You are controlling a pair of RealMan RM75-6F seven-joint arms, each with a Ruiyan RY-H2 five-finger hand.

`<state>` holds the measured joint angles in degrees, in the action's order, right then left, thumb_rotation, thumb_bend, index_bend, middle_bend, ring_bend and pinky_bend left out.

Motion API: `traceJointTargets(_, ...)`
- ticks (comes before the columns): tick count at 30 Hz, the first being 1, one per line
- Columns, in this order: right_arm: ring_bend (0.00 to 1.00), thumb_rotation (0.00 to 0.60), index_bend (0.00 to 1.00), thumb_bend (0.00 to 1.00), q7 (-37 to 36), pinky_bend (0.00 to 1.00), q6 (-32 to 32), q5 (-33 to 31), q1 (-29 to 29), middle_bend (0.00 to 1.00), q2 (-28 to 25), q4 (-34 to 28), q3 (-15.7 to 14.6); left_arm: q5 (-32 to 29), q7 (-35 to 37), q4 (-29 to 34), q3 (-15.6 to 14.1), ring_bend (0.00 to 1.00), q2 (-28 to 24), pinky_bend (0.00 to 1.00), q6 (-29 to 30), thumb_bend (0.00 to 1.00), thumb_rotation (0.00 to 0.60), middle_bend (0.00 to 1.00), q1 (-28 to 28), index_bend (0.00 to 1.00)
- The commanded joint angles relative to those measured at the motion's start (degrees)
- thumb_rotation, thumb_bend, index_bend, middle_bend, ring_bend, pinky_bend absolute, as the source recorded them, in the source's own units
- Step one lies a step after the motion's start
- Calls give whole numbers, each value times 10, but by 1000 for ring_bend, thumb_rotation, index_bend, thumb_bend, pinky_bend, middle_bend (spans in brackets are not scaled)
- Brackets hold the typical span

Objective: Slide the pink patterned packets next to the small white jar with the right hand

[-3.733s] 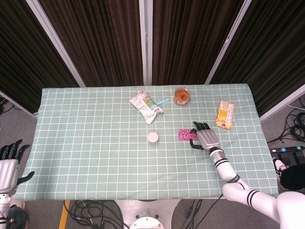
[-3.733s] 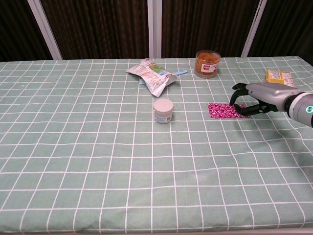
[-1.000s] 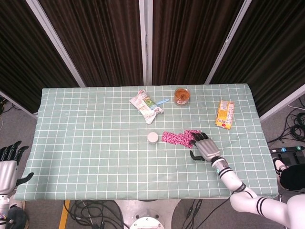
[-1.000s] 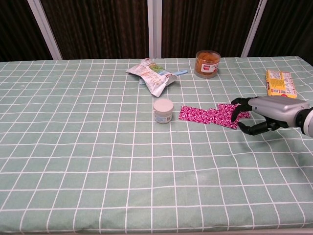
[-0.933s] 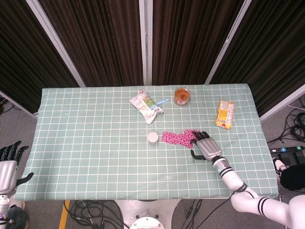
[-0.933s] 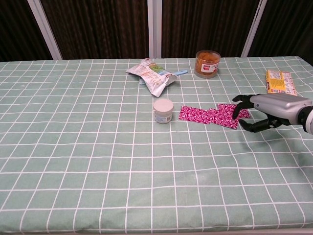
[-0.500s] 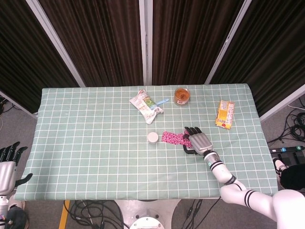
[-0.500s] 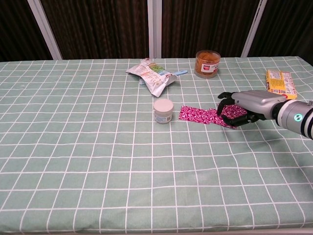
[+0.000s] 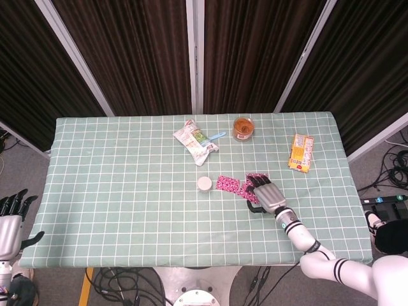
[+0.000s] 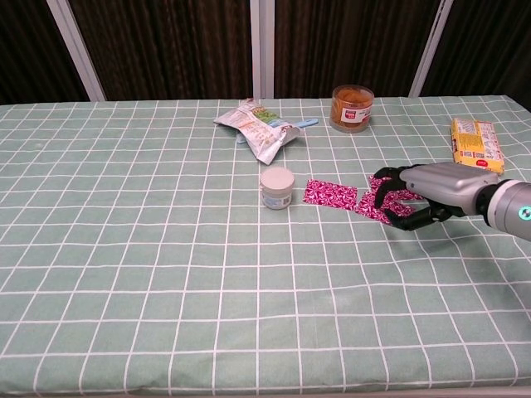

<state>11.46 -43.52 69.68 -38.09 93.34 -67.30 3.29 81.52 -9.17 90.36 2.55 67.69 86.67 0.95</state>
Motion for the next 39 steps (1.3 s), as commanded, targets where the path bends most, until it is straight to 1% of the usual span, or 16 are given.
traceJointTargets(1,0,201,279,483,8,0,-8,7,13,0,-21,-24,-15,0,0,0,0,141,0,138,0,89,600,200,0,252)
traceJointTargets(5,0,199,280,480,13,0,-17,14,24,0,-43,-49,-28,0,0,0,0,141,0,138,0,89,600,200,0,252)
traceJointTargets(8,0,205,279,480,12,0,-27,16,29,0,-54,-61,-27,1,-1,0,0,141,0,138,-1,89,600,200,2,252)
traceJointTargets(12,0,208,279,479,1,0,-35,9,27,0,-55,-58,-9,3,-3,3,1,141,-1,139,0,90,600,200,3,252)
traceJointTargets(14,0,207,279,478,-6,0,-33,-1,23,0,-46,-42,4,2,-4,5,1,141,-2,138,2,90,600,200,2,252)
traceJointTargets(16,0,207,278,445,-10,0,-30,-11,17,0,-34,-23,17,1,-6,7,1,141,-2,138,2,89,600,200,1,252)
traceJointTargets(19,0,242,274,339,-6,0,-24,-29,5,0,-9,16,35,1,-6,8,0,141,-3,138,4,89,600,200,-1,252)
traceJointTargets(21,0,291,272,235,-3,0,-16,-44,-5,0,10,45,47,1,-7,9,0,141,-3,139,5,89,600,200,-1,252)
traceJointTargets(23,0,346,272,177,0,0,-10,-53,-13,0,27,70,55,1,-8,10,-1,141,-4,138,6,90,600,200,-2,252)
traceJointTargets(25,0,392,273,165,2,0,-5,-57,-19,3,39,90,59,0,-8,11,-1,141,-4,138,6,89,600,200,-3,252)
traceJointTargets(28,0,433,278,164,1,0,2,-55,-27,7,55,118,61,0,-9,12,-1,141,-5,138,6,89,600,200,-3,252)
traceJointTargets(35,0,486,313,164,-17,0,9,-44,-35,19,80,176,63,-2,-8,14,-2,141,-6,138,5,90,600,200,-4,252)
traceJointTargets(39,0,491,321,165,-29,0,17,-38,-38,21,90,201,62,-2,-8,14,-2,141,-6,138,3,89,600,200,-4,252)
